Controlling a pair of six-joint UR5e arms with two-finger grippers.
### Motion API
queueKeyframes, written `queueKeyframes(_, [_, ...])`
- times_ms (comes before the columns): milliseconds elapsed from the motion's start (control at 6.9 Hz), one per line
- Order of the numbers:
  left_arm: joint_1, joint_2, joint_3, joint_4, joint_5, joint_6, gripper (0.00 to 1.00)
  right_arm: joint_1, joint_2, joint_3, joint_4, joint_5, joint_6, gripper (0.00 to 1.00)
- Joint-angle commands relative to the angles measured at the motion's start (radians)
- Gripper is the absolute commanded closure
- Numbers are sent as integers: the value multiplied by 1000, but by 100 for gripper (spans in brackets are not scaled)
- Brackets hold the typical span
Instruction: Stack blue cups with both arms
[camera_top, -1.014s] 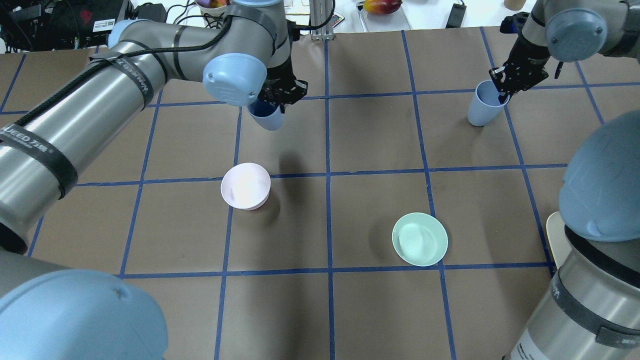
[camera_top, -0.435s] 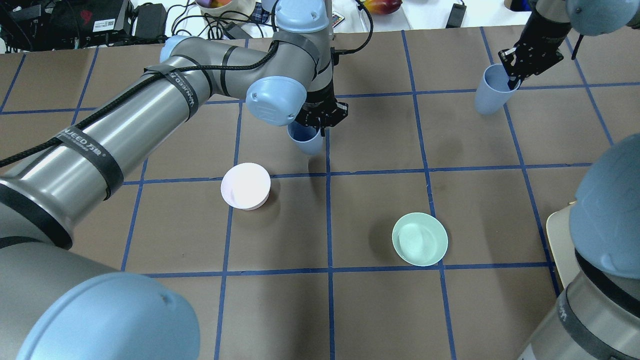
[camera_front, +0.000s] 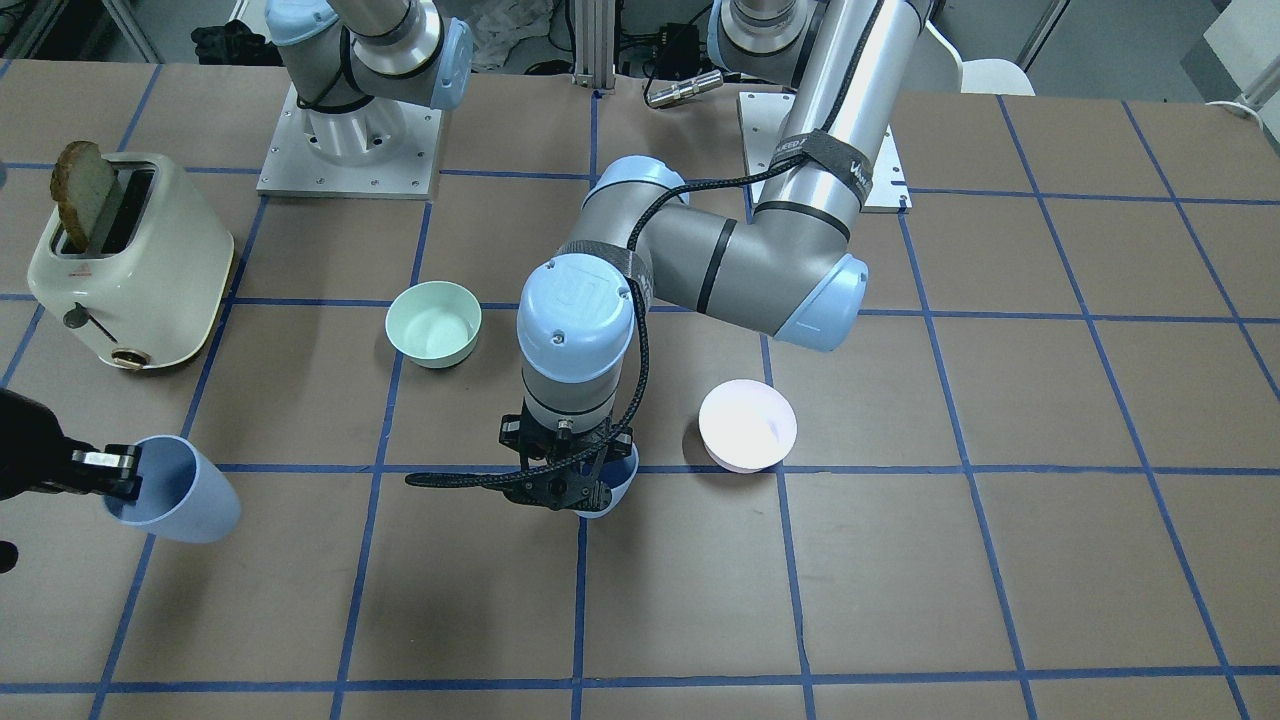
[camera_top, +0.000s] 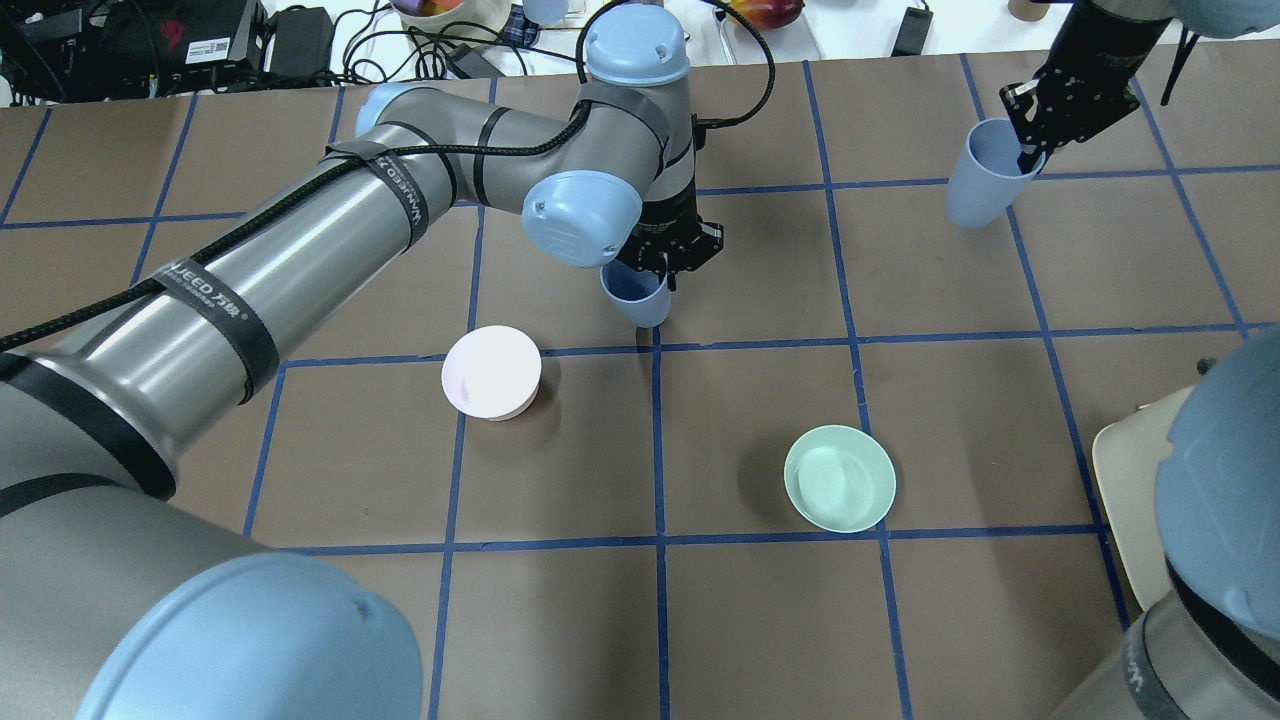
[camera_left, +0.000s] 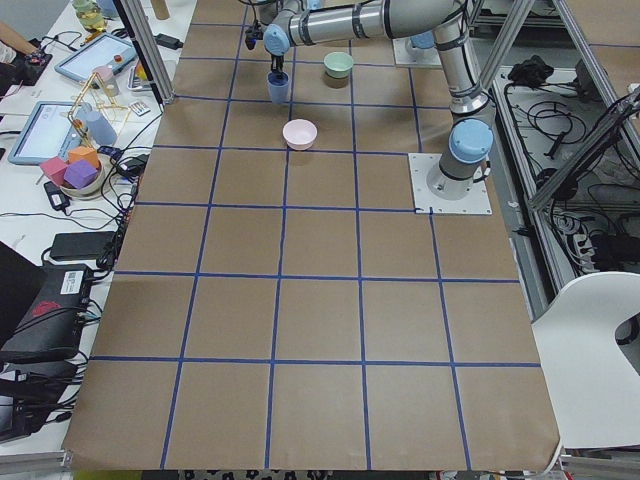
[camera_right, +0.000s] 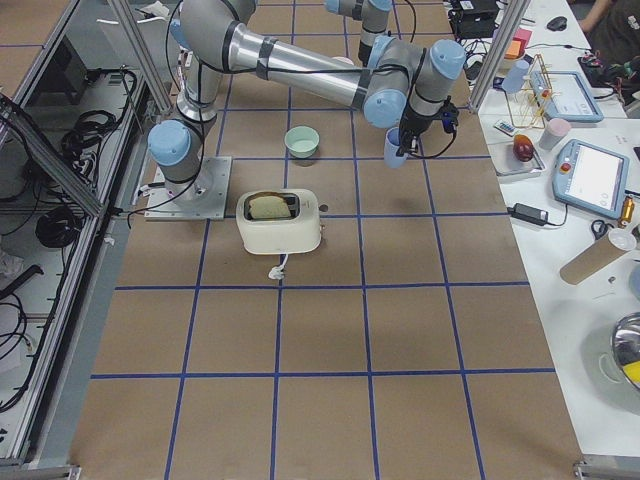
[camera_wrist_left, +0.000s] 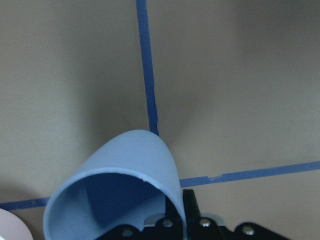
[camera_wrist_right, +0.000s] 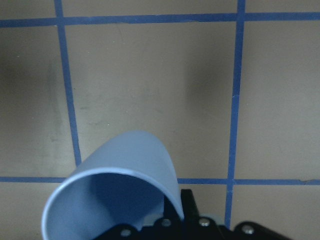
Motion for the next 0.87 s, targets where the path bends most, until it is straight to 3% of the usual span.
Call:
queueKeyframes(0, [-1,16,4,-2,-1,-17,0,67,-11,0,16,27,90,100])
queueKeyframes(435, [66,120,38,-188,-10,9,0,212,-24,0,17,29,284,100])
queueKeyframes(725, [171,248,35,-307,-12,163,0,327,-45,0,15,29,392,100])
